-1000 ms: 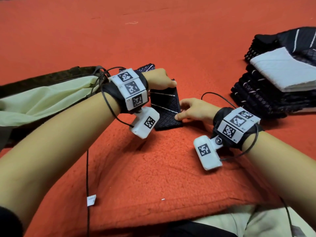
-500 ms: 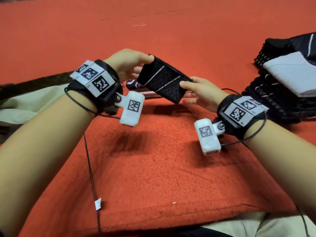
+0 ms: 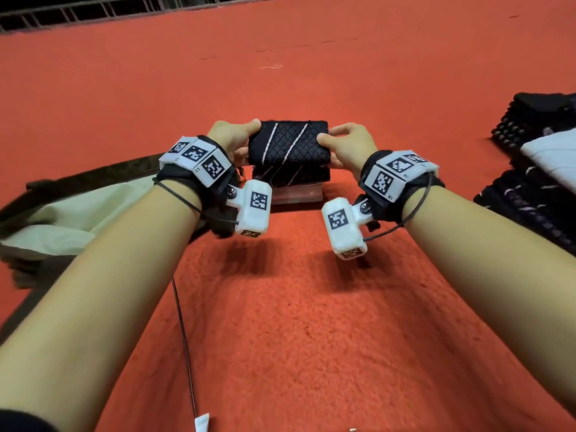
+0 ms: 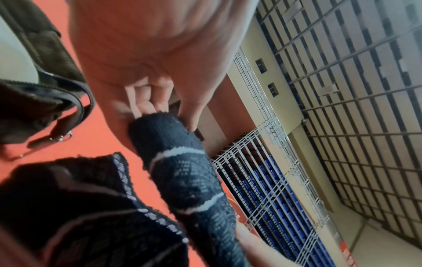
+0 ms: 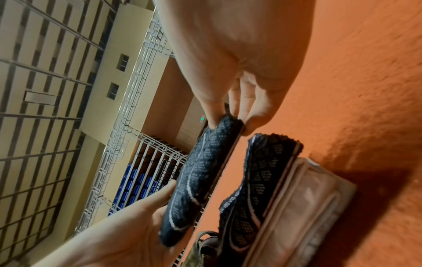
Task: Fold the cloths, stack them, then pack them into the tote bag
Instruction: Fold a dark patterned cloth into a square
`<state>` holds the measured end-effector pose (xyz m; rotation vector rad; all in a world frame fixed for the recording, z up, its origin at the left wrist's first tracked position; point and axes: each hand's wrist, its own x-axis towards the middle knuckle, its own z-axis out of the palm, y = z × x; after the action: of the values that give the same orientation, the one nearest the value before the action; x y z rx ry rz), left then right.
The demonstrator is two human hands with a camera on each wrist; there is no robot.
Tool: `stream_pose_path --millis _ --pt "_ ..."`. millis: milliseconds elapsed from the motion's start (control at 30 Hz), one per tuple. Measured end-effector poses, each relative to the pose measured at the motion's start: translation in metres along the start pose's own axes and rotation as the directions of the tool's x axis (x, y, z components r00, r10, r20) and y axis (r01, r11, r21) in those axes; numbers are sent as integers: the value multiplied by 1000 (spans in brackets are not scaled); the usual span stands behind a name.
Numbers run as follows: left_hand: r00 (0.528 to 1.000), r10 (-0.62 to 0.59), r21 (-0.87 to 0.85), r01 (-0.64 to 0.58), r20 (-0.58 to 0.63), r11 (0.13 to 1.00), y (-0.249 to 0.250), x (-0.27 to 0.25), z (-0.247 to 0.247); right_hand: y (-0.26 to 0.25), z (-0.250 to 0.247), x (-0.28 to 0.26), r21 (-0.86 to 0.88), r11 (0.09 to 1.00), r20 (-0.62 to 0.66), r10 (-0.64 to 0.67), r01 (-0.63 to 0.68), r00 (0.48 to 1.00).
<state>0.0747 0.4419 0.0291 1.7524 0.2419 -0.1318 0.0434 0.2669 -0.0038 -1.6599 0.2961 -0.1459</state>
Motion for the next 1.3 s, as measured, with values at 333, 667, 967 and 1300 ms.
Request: stream_pose_path --millis 333,667,967,1300 --pt "997 -67 241 53 47 969 -19 27 5 20 7 22 -240 971 -56 -10 -4 998" --pt "999 -46 394 51 -21 918 -37 32 5 32 13 18 -312 950 -30 16 -25 999" --pt "959 -264 193 241 99 951 -48 25 14 35 11 17 -114 961 157 268 -252 951" --pt "897 -329 190 282 296 940 -54 -2 24 35 -20 -5 -8 941 190 334 -339 923"
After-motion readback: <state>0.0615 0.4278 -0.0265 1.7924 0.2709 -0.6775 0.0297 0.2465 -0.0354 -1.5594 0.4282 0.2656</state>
